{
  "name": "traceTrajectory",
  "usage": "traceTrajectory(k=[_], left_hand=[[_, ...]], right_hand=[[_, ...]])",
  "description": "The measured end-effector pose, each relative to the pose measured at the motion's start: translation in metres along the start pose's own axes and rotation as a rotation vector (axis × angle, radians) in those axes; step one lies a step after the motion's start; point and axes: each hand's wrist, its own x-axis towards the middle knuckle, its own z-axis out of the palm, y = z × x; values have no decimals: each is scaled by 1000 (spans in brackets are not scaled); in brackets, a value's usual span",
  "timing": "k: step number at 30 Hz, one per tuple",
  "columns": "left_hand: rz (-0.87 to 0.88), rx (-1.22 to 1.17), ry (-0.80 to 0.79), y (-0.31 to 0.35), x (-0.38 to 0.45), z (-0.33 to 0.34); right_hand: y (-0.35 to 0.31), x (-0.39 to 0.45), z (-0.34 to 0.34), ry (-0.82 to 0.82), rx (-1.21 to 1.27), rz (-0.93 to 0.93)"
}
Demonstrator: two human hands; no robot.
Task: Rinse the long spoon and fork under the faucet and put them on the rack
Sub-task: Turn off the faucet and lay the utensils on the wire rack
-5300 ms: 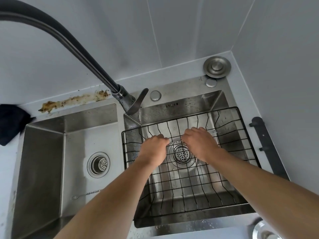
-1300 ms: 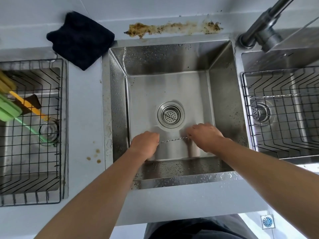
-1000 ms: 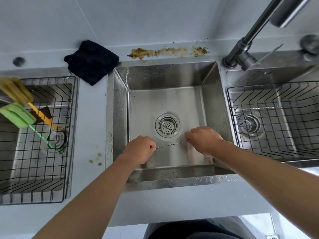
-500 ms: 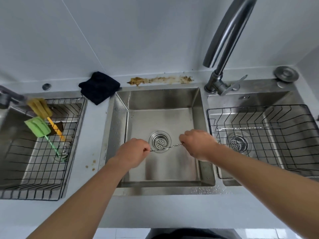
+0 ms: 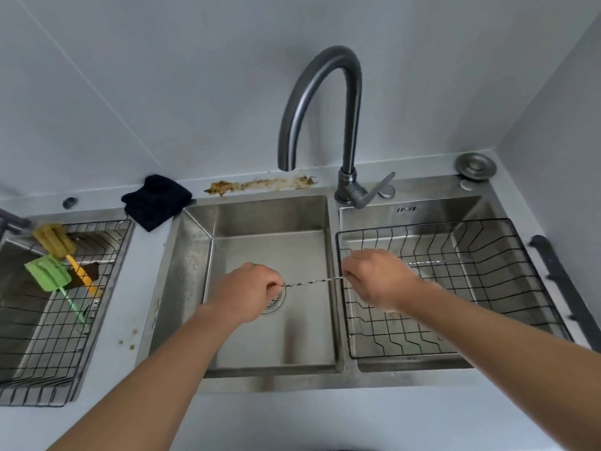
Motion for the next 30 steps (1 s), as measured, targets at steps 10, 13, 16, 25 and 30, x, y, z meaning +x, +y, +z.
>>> traceTrajectory(k=[10,13,16,25,30], left_hand=[[136,58,46,95,38,18],[152,99,61,117,48,28],[155,117,60,134,60,41],[192,156,6,171,105,80],[168,196,-7,179,125,100]], right_hand=[[84,-58,-12,-1,83,77],[104,-70,-7,14,95,95],[124,-79,-3,-7,102,116],[170,-86,22,-45,-13,215],[187,-79,35,-114,-25,240]])
